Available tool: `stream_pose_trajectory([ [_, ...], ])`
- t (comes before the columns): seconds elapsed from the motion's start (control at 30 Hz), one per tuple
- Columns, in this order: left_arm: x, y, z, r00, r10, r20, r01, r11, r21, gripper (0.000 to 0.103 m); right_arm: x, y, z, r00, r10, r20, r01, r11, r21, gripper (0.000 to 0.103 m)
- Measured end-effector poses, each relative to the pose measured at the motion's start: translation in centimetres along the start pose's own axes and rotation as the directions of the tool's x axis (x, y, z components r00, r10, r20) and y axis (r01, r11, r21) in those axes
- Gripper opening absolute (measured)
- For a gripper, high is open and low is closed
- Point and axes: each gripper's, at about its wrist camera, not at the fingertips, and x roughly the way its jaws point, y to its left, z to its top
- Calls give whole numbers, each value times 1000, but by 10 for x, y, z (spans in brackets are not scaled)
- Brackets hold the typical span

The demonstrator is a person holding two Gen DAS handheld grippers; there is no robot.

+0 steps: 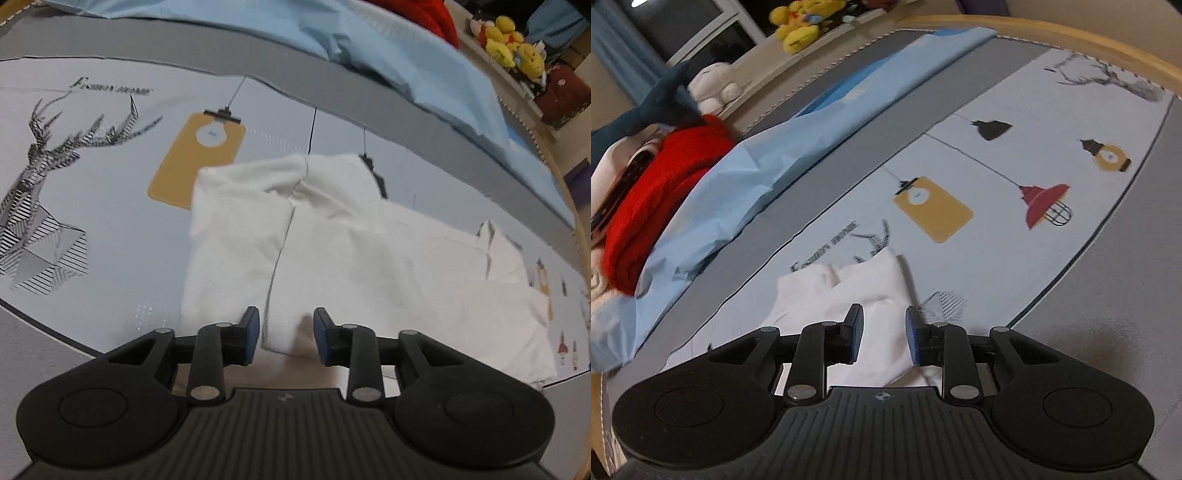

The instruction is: Fold small clothes

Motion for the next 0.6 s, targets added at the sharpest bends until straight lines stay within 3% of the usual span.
stream_pose_trajectory([
  [0.1,11,-7,-4,1000,18,-13,-17,999,44,32,3,-8,5,1000,-4,-11,5,1000,20,27],
  [0.17,8,-16,-6,998,56,7,-56,990,127,6,8,-10,6,1000,-5,-22,5,1000,18,27],
  [0.23,-8,-21,-3,996,76,44,-82,985,149,5,12,-11,5,999,-11,-37,11,1000,16,28],
  [0.3,-40,-16,5,990,47,130,-59,994,96,5,16,-12,3,999,-20,-50,22,1000,22,28],
  [0.37,-63,-7,7,976,113,186,-127,990,63,5,20,-13,0,997,-23,-67,25,999,29,30],
  [0.4,-61,-1,4,970,174,172,-186,981,54,5,22,-12,-2,997,-24,-78,26,999,32,31],
  [0.43,-52,8,2,969,221,107,-227,973,44,6,25,-11,-5,996,-25,-89,28,999,30,34],
  [0.5,-39,22,0,975,220,-16,-220,975,6,6,32,-8,-10,993,-37,-111,39,999,16,37],
  [0.6,-59,19,6,979,188,79,-191,981,32,13,43,-4,-19,989,-47,-143,48,999,7,37],
])
